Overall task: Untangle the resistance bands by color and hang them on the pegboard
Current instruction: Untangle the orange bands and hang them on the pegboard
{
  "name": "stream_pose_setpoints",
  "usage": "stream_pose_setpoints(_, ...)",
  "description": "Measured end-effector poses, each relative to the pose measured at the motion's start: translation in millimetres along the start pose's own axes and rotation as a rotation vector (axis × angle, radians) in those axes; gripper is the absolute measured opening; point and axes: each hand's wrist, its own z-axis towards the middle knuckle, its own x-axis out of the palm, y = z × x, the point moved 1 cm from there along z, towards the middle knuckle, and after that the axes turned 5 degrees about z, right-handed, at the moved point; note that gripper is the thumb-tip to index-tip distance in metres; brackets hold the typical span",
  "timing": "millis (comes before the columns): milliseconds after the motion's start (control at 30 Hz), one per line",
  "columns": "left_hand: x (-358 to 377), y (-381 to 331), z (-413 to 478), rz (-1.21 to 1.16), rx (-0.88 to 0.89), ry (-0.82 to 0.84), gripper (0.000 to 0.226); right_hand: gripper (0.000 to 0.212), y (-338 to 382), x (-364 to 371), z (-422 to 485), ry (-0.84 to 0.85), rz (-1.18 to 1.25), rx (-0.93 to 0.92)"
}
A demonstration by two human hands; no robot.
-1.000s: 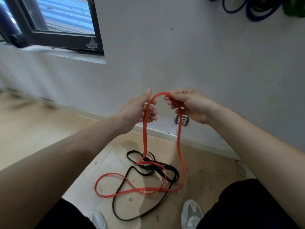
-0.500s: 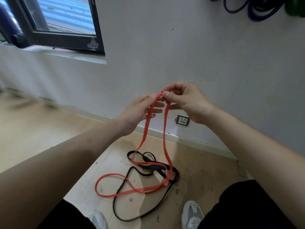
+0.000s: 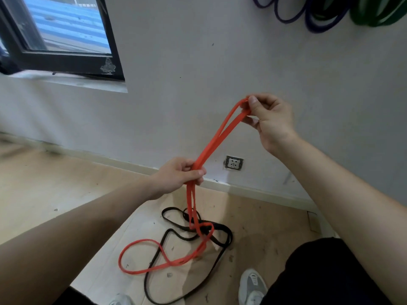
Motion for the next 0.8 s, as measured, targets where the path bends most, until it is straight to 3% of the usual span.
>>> stream_pose_setpoints(233,-33,-23,1,-0.123,0.086,-0.275,0.011,0.013,-19,-34,15,-0.071,0.008,0.13)
stream_pose_setpoints(433,-58,-33,-8,-0.134,0.18,-0.5,0.01,0.026,-36,-36,8,0.171,-0.081,0.331)
stream_pose_setpoints(533,-64,-35,-14,-0.117,0.192,-0.522,0.012,0.031,-45,-36,3,0.329,-0.393,0.405)
stream_pose_setpoints(633,-65,-40,-19,-0.048,0.203,-0.477,0.013,0.037,-47,-28,-2,0.416,-0.683,0.305)
stream_pose_setpoints(700,-63,-44,-21,0.038,0.203,-0.415,0.013,0.037,-40,-13,-8,0.444,-0.689,0.167)
stream_pose_setpoints(800,-58,-49,-22,0.105,0.215,-0.315,0.015,0.06,-30,20,-24,0.596,-0.708,0.043)
